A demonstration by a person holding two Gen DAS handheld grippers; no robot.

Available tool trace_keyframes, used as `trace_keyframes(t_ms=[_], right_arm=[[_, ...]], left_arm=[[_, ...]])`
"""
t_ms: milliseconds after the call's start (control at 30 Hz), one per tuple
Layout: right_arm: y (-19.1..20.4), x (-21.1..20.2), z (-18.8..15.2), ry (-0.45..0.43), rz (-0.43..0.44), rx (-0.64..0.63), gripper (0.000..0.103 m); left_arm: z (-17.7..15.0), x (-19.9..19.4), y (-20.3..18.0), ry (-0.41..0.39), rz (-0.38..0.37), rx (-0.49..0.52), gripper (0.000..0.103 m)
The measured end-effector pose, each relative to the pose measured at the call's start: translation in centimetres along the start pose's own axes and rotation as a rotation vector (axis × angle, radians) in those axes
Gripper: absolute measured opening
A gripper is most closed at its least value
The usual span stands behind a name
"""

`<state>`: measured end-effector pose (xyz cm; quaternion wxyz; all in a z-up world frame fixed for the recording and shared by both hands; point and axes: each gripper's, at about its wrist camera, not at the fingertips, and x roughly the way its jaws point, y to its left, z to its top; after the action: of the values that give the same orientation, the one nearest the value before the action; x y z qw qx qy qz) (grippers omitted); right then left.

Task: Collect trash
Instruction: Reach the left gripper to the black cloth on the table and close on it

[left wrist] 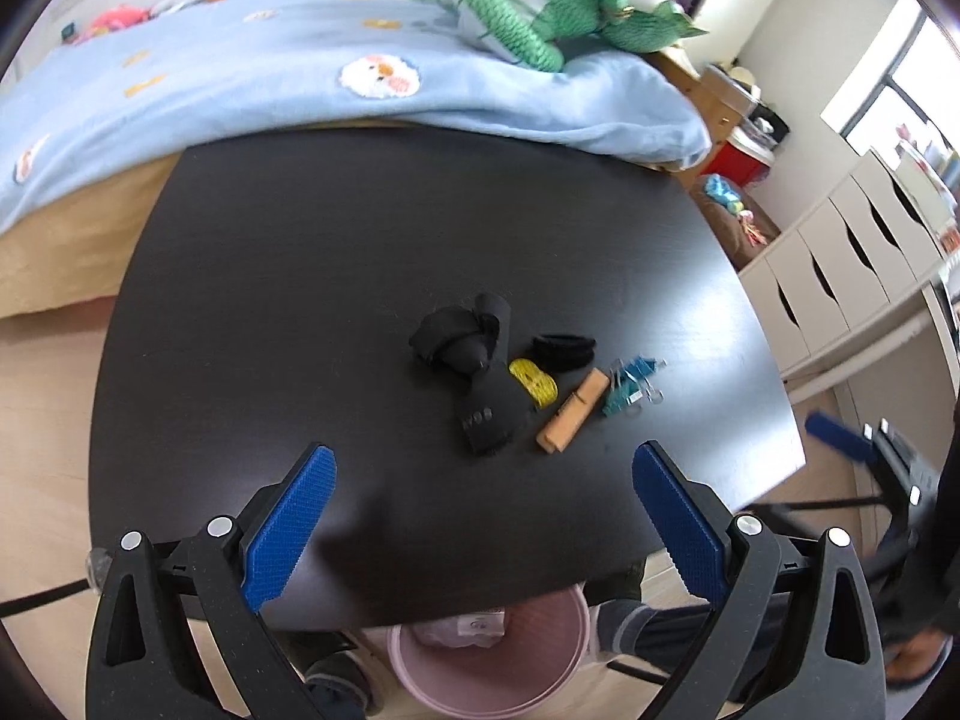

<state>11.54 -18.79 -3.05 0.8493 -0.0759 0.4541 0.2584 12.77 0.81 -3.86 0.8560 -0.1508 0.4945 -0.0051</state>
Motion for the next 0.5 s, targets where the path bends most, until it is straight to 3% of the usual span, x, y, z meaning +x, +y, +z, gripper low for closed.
trace_keyframes(t_ms=[500], right_arm=[[-0.7,1.0,-0.5,0.001,-0.022,0.006,0.1]], left_arm=[[3.4,6.9,1.5,0.162,0.023,-0.204,0.095]])
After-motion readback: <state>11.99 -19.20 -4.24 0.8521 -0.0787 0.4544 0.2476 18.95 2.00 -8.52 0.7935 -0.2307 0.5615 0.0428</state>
